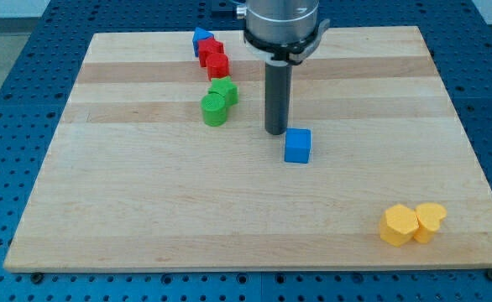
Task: Push the blue cube into the yellow blocks
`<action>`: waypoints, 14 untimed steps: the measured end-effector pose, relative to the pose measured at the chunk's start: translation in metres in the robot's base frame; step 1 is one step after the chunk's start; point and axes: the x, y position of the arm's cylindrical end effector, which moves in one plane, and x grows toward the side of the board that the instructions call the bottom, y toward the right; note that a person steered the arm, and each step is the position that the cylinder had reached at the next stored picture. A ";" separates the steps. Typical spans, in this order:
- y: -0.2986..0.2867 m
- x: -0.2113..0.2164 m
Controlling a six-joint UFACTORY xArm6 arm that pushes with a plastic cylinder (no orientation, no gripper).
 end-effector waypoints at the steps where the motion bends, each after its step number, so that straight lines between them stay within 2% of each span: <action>1: 0.016 0.008; 3: -0.031 0.017; 4: -0.018 0.023; 6: 0.048 0.031; 9: 0.019 0.060; 12: 0.096 0.064; 14: 0.077 0.076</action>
